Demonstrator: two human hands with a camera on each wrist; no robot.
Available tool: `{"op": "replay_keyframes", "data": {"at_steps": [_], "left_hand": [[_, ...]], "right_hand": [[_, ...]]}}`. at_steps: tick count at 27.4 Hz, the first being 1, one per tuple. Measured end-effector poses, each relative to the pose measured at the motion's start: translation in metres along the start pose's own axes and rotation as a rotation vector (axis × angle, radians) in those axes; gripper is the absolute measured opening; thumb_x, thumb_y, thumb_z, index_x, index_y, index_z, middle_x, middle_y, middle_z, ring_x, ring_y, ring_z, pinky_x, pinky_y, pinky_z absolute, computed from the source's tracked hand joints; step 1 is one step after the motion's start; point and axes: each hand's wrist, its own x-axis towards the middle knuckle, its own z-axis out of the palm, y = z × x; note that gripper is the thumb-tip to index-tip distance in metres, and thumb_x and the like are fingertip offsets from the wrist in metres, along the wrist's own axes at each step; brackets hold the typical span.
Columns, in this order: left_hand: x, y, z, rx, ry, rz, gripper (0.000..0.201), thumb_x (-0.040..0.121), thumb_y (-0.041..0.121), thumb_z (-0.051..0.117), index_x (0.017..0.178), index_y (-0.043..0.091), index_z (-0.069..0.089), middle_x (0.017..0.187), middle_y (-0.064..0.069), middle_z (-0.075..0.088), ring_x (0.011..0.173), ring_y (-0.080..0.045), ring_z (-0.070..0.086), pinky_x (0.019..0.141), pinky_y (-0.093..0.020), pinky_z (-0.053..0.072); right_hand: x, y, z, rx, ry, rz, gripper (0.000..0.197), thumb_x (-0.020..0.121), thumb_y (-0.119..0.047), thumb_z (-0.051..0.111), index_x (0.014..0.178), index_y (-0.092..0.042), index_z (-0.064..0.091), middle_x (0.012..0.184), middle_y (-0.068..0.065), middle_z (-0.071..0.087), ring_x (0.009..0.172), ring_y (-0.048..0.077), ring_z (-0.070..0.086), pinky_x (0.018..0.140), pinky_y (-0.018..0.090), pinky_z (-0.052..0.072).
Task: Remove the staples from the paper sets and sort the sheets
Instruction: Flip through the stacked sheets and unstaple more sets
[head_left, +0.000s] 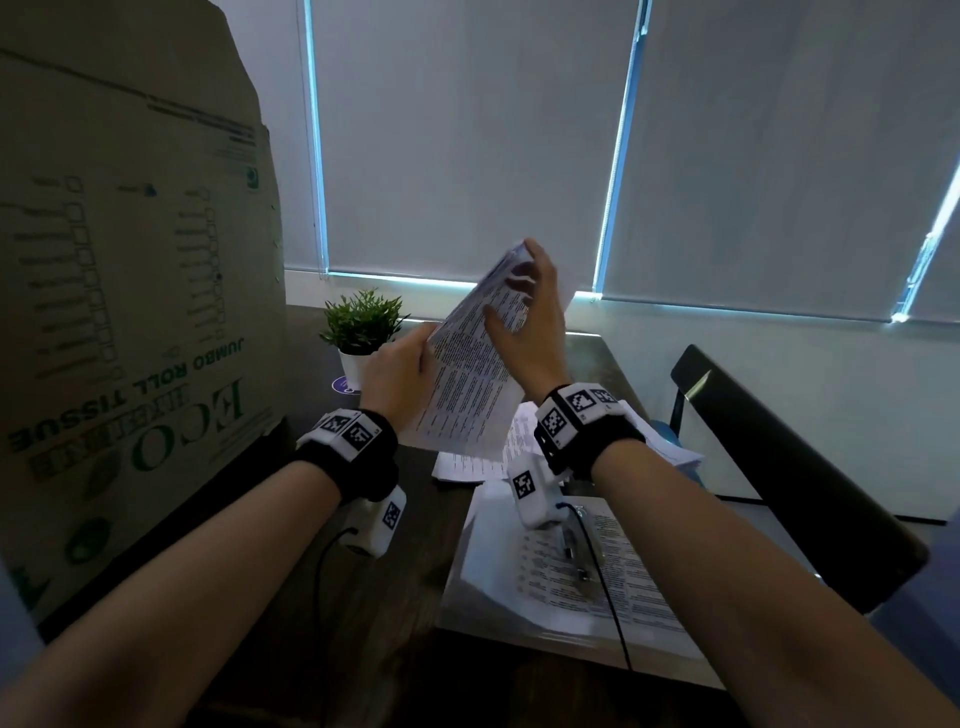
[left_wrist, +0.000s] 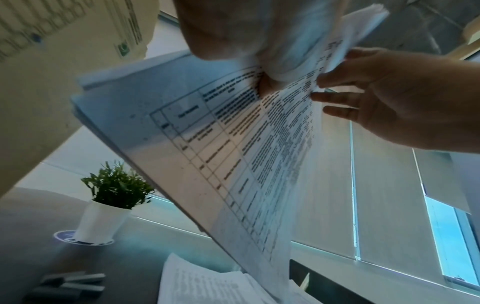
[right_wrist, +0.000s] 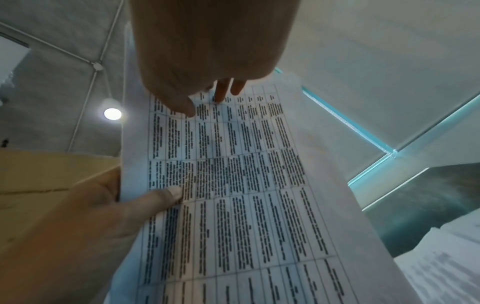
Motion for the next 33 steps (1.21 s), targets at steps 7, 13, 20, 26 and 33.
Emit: {"op": "replay_keyframes", "data": {"at_steps": [7, 13, 20, 26, 33], "left_hand": [[0.01, 0.036, 0.041, -0.087, -0.046, 0.036, 0.027, 0.098, 0.01, 0.044, 0.119, 0.01, 0.061, 0.081, -0.007, 0.066, 0.068, -0.022, 0.06, 0.065, -0.034, 0.052], [0.013, 0.078, 0.073, -0.253, -0.1, -0.026, 0.02, 0.098, 0.012, 0.045, 0.108, 0.012, 0.063, 0.077, 0.0, 0.061, 0.067, -0.02, 0.06, 0.061, -0.028, 0.048], [0.019, 0.105, 0.1, -0.342, -0.138, -0.068, 0.024, 0.092, 0.007, 0.044, 0.103, 0.016, 0.063, 0.079, -0.005, 0.065, 0.073, -0.026, 0.062, 0.068, -0.039, 0.055], [0.018, 0.118, 0.112, -0.398, -0.169, -0.074, 0.02, 0.093, 0.009, 0.044, 0.098, 0.016, 0.062, 0.08, -0.006, 0.064, 0.074, -0.025, 0.062, 0.068, -0.043, 0.056], [0.018, 0.121, 0.117, -0.379, -0.165, -0.048, 0.017, 0.093, 0.01, 0.045, 0.089, 0.019, 0.059, 0.078, -0.006, 0.065, 0.072, -0.025, 0.062, 0.067, -0.042, 0.056]], "right_hand": [[0.017, 0.023, -0.071, -0.21, 0.067, -0.158, 0.048, 0.084, -0.001, 0.066, 0.129, -0.01, 0.054, 0.128, 0.011, 0.056, 0.119, 0.026, 0.054, 0.099, 0.05, 0.048], [0.014, 0.033, -0.121, -0.273, 0.038, -0.154, 0.058, 0.092, -0.011, 0.064, 0.146, -0.012, 0.041, 0.145, 0.009, 0.05, 0.133, 0.023, 0.048, 0.113, 0.037, 0.039], [0.013, 0.048, -0.158, -0.284, 0.042, -0.142, 0.05, 0.095, -0.013, 0.061, 0.142, -0.011, 0.046, 0.143, 0.008, 0.051, 0.133, 0.022, 0.049, 0.113, 0.044, 0.039], [0.009, 0.056, -0.173, -0.299, 0.012, -0.13, 0.058, 0.096, -0.015, 0.06, 0.15, -0.016, 0.036, 0.15, 0.007, 0.045, 0.135, 0.023, 0.046, 0.112, 0.038, 0.041], [0.008, 0.063, -0.175, -0.32, 0.041, -0.231, 0.053, 0.09, -0.005, 0.064, 0.135, -0.025, 0.043, 0.132, 0.015, 0.043, 0.113, 0.027, 0.053, 0.09, -0.001, 0.037]]}}
